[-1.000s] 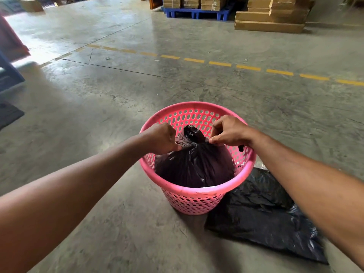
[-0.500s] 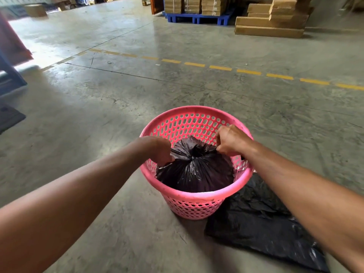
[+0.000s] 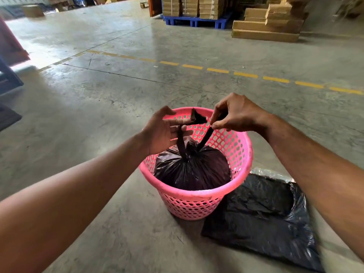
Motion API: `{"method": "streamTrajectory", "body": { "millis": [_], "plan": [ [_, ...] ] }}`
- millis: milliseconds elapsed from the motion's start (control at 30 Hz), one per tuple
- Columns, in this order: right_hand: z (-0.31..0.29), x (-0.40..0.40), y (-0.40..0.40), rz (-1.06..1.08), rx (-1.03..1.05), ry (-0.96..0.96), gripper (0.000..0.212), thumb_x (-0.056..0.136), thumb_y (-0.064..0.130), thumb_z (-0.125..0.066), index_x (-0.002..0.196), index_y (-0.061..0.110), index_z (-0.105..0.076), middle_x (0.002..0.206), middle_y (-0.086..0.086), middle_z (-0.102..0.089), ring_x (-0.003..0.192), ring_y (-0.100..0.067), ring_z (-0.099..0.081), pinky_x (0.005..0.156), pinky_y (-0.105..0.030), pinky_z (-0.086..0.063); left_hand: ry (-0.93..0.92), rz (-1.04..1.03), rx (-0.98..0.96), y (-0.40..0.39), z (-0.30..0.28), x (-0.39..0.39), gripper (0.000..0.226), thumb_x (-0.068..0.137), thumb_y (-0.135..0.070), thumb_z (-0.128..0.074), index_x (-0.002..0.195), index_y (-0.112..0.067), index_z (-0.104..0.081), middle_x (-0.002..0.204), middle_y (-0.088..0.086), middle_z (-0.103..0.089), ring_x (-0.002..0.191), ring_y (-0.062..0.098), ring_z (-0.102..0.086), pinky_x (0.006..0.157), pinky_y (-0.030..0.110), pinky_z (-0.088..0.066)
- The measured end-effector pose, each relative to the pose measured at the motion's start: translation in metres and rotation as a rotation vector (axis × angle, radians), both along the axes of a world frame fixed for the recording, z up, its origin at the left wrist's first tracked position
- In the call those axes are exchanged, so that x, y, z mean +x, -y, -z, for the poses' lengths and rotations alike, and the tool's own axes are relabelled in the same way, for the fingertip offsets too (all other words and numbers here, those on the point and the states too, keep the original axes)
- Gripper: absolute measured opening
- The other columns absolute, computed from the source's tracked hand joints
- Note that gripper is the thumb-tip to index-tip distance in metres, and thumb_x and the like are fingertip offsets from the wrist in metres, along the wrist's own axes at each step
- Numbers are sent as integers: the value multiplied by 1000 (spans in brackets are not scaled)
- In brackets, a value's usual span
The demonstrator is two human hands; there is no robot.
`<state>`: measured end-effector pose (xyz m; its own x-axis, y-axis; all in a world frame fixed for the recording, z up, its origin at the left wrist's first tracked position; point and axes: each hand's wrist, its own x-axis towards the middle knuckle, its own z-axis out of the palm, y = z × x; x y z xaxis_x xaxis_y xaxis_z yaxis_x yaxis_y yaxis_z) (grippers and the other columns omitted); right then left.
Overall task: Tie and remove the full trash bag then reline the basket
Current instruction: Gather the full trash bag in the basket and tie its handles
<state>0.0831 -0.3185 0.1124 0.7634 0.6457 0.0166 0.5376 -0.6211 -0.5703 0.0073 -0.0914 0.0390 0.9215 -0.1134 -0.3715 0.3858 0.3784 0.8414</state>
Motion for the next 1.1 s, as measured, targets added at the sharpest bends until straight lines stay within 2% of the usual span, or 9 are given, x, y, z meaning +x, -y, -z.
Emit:
{"method": "streamTrajectory", "body": {
  "millis": [100,233,400,567,667,767,867,967,1100],
  "plan": [
    [-6,-7,-6,-34,56,46,14,69,12,-83,80,19,-82,69,7,-76,56,5,-67,61,-22,-53,74,-22,137,11,-1,0,51,79,-18,-46,119,2,-70,69,-1,-58,70,17,-53,82,31,-45],
    [-2,-24,-27,-76,162,83,15,67,11,-77,80,17,-81,72,4,-78,63,-1,-72,61,-18,-55,187,36,290,37,-3,-6,20,77,-5,-49,91,-8,-64,73,4,-49,66,16,-45,63,25,-43],
    [9,-21,-37,4,316,75,14,66,17,-81,80,18,-80,73,4,-77,66,-5,-72,63,-25,-57,250,114,364,37,-5,-9,10,66,0,-49,69,-5,-57,67,13,-48,63,20,-48,65,32,-38],
    [14,-17,-30,-26,479,-161,30,78,2,-74,107,9,-72,93,-11,-78,85,-23,-76,81,-36,-60,304,120,460,34,2,-8,35,99,-29,-54,110,-4,-76,81,16,-51,67,16,-50,65,28,-39],
    [15,-8,-20,-1,342,-105,42,77,20,-71,118,19,-64,108,-5,-72,94,-20,-72,83,-35,-60,269,80,411,32,3,-5,38,105,-26,-48,118,-1,-73,90,18,-48,71,17,-48,66,25,-39],
    [26,-10,-13,-15,148,-126,52,68,39,-80,116,29,-61,106,0,-69,85,-15,-71,77,-33,-57,238,38,345,34,-1,-6,32,105,-20,-47,107,0,-72,80,11,-49,72,18,-48,67,26,-41],
    [39,-11,-14,41,139,-82,44,65,22,-87,105,26,-68,94,-1,-74,76,-11,-70,74,-33,-58,203,23,336,35,-1,-5,39,106,-22,-46,124,5,-66,79,8,-51,71,18,-54,67,24,-46],
    [40,0,-9,132,262,-102,25,64,5,-83,85,19,-79,78,-2,-79,72,-15,-76,76,-41,-63,132,63,379,26,-5,-7,34,106,-34,-44,112,-12,-70,81,6,-63,77,23,-66,71,30,-51],
    [40,13,1,156,386,-190,23,69,-5,-76,80,14,-83,74,-10,-79,72,-24,-77,76,-42,-62,26,122,377,8,-2,-11,40,106,-44,-38,121,-23,-69,100,13,-77,94,27,-73,81,36,-49]
  ]
}}
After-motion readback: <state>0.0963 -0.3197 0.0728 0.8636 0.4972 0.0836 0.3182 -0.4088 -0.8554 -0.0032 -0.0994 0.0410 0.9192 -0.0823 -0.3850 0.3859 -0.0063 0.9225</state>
